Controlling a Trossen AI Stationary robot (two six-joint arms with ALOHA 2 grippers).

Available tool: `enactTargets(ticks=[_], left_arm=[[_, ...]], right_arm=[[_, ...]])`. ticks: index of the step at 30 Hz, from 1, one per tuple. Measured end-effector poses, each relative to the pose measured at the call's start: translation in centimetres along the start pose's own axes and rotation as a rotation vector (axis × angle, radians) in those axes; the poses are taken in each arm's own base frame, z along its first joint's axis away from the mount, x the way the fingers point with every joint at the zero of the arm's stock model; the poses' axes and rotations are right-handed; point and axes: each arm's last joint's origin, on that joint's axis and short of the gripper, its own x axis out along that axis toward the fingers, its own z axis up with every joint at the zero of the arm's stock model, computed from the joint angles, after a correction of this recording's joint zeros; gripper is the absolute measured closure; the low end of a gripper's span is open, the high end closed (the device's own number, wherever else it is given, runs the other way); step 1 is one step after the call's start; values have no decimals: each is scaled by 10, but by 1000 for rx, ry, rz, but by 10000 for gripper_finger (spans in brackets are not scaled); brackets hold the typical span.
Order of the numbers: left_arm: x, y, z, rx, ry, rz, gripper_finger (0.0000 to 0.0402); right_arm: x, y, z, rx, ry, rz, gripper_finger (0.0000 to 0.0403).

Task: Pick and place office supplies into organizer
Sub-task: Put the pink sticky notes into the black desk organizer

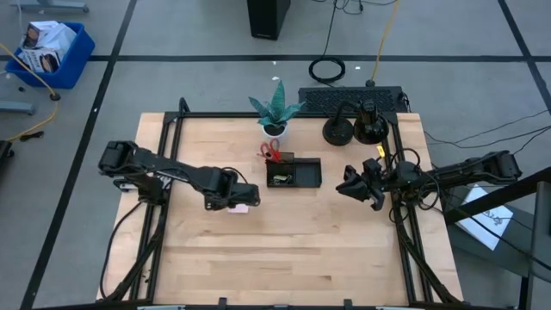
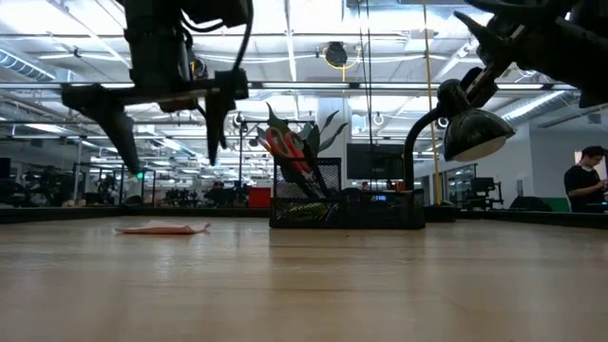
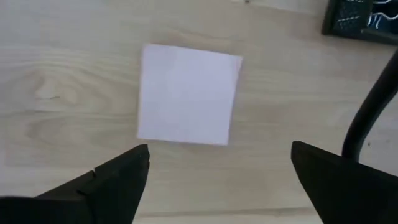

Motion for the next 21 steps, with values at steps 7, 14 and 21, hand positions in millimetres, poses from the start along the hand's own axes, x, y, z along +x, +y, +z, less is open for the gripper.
enactTargets(ticks=[7,14,21], left_arm=[[17,-3,1,79,-20,51,5],[34,-6,0,180,-44,94,2],[58,-14,2,172,27,104,2]], right_arm=[[-1,3,-2,71,84,87,344],[-1,2,-3,89,92,83,344],[-1,2,-4,97,97,75,344]])
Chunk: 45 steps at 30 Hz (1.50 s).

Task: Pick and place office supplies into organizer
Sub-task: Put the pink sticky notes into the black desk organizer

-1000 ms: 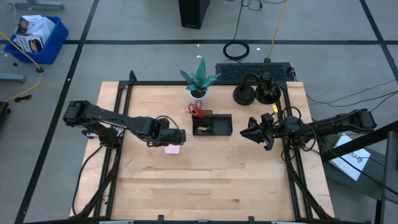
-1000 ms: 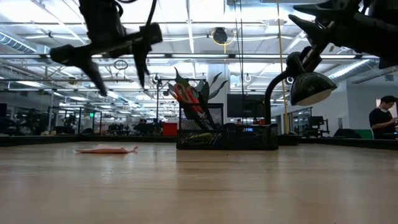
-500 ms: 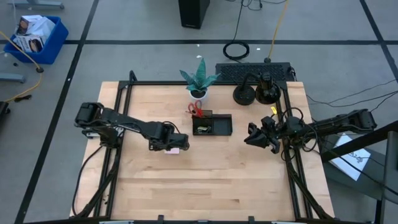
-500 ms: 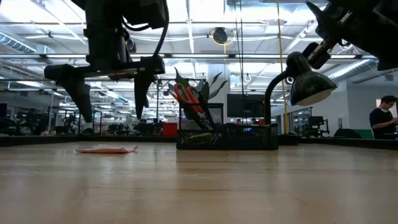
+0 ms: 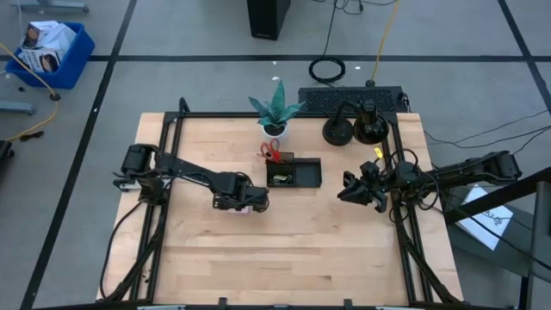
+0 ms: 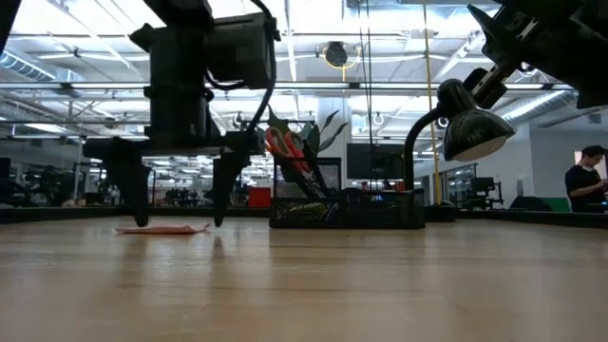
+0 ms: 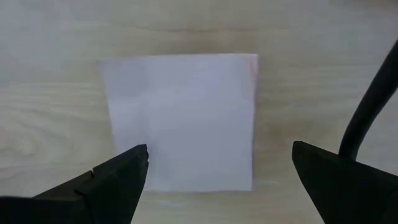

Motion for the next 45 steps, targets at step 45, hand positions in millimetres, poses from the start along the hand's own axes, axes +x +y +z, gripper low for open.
enactTargets(ticks=[45], left_arm=[[-30,-4,-20,20,-66,-201,2]], right_arm=[[0,-5,-1,19,-20,-81,344]])
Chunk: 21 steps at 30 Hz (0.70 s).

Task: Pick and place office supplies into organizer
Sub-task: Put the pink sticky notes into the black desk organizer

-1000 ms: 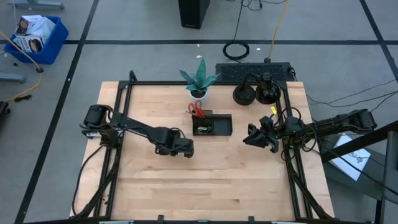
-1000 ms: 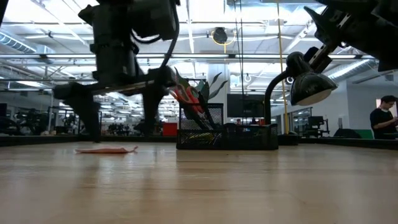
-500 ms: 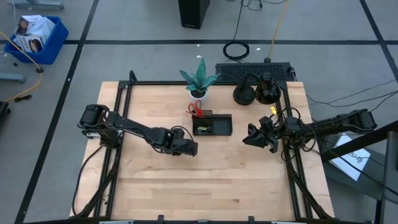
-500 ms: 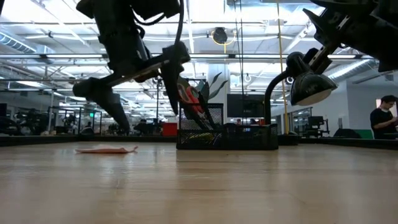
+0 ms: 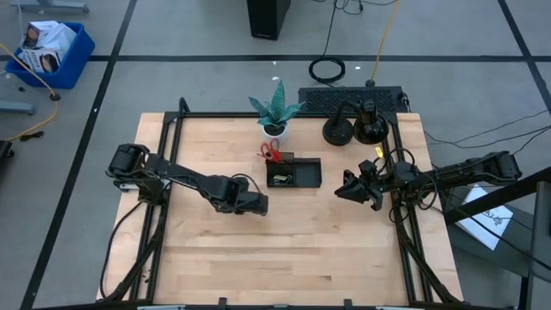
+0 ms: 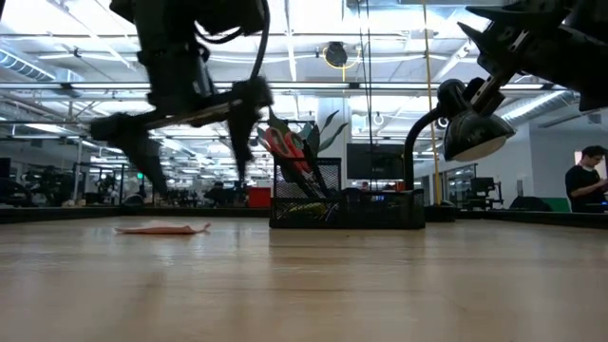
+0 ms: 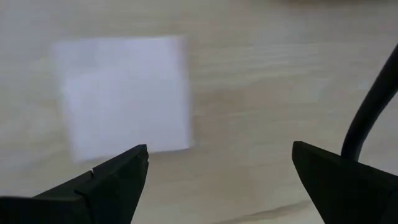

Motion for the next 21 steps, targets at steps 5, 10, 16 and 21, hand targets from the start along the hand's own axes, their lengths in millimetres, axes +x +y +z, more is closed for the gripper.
enactTargets(ticks=[5,10,16,21], left_arm=[[-3,5,0,-53,10,45,2],[-3,8,2,-49,8,74,2],[-2,15,8,-32,-31,150,2],[3,17,16,-37,-61,201,2]], right_arm=[[0,-1,1,-6,-16,-16,344],[0,-2,1,-2,-14,-18,344],[0,-2,1,-8,-13,-20,344],[0,-2,1,-7,-10,-23,344]])
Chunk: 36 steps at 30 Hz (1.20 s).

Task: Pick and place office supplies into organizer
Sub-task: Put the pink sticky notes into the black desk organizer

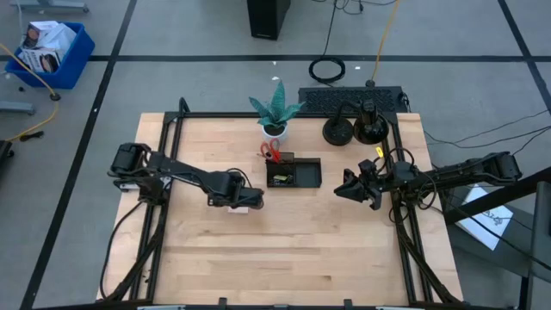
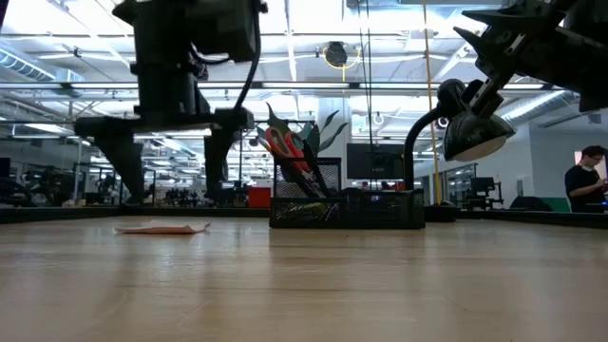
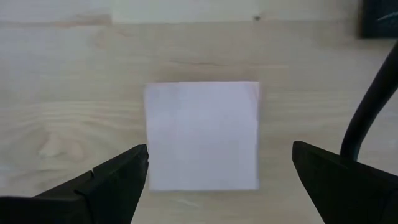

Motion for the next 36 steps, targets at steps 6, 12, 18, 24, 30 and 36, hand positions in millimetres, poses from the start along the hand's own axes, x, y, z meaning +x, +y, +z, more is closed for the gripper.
enactTargets(ticks=[6,12,18,24,30,36], left_arm=[[11,-4,5,-15,-3,14,2],[13,-6,6,3,-1,-3,2],[23,4,-1,-21,45,29,2],[27,1,-3,-51,63,-30,2],[28,6,-2,-46,35,14,2],[45,4,-5,-21,52,57,2]], right_arm=[[0,-1,-1,5,6,-7,344],[0,-1,-1,15,12,-12,344],[0,-1,-1,12,12,-12,344],[0,-1,-1,11,11,-12,344],[0,-1,-1,4,12,-12,344],[0,-2,-2,-1,16,-20,344]])
